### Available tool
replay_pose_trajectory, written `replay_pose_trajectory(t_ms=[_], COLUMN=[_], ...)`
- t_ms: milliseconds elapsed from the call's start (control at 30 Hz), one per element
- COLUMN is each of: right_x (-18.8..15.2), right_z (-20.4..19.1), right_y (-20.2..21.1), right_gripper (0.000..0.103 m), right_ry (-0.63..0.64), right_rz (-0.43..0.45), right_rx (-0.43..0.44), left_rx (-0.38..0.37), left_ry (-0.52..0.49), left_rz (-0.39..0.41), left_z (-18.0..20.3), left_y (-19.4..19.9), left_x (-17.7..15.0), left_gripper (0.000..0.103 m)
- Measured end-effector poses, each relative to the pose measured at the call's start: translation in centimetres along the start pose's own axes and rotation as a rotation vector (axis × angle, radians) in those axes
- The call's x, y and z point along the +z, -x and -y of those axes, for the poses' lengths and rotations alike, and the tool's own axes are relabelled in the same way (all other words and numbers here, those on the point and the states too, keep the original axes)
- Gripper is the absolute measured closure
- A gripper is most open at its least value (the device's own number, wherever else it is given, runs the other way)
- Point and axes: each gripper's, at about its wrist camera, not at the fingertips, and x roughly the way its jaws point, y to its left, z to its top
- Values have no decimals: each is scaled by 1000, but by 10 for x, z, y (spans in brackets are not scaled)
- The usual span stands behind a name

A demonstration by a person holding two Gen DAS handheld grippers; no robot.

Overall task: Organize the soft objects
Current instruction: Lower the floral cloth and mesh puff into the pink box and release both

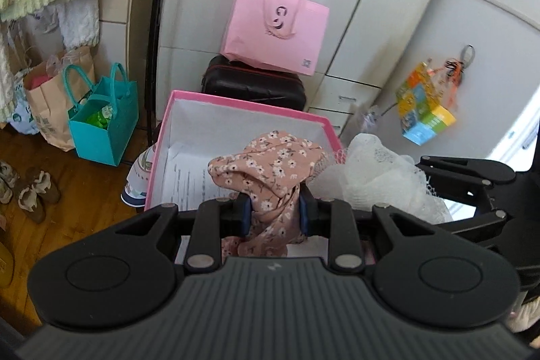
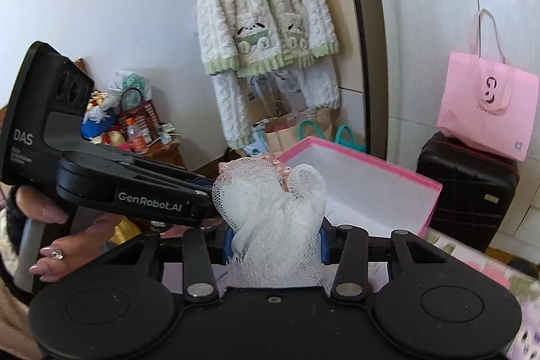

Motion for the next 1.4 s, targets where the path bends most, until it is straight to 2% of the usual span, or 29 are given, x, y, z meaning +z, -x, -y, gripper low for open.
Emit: replay_pose_trajectory(t_ms=[233, 333, 467, 500, 567, 667, 867, 933, 1000, 1133, 1400], right_x=[6, 1, -3, -3, -2, -3, -4, -7, -10, -22, -44], right_z=[27, 30, 29, 29, 28, 31, 29, 22, 16, 6, -6], right_y=[-46, -58, -69, -72, -75, -73, -40, -19, 3, 49, 129], right_gripper=[53, 50, 50, 50, 44, 30, 30, 27, 20, 20, 19], right_ry=[2, 5, 27, 34, 55, 65, 9, 20, 28, 22, -18], right_rz=[-57, -76, -100, -103, -116, -130, -49, -19, 11, 52, 47], right_rx=[-5, -5, -40, -58, -95, -110, -97, -112, -133, -157, -199], left_rx=[74, 85, 137, 154, 204, 260, 207, 209, 200, 187, 146], left_ry=[31, 37, 21, 21, 23, -5, -36, -62, -86, -146, -313], left_rz=[-11, -18, -21, -14, 21, 64, 81, 100, 120, 149, 127], left_z=[-13, -16, -13, -13, -12, -6, 7, 13, 20, 38, 86], left_y=[-44, -54, -62, -63, -61, -53, -18, -1, 20, 55, 105], left_x=[10, 10, 8, 7, 6, 5, 2, -2, -7, -18, -45], left_gripper=[78, 78, 77, 76, 58, 53, 47, 45, 43, 40, 38])
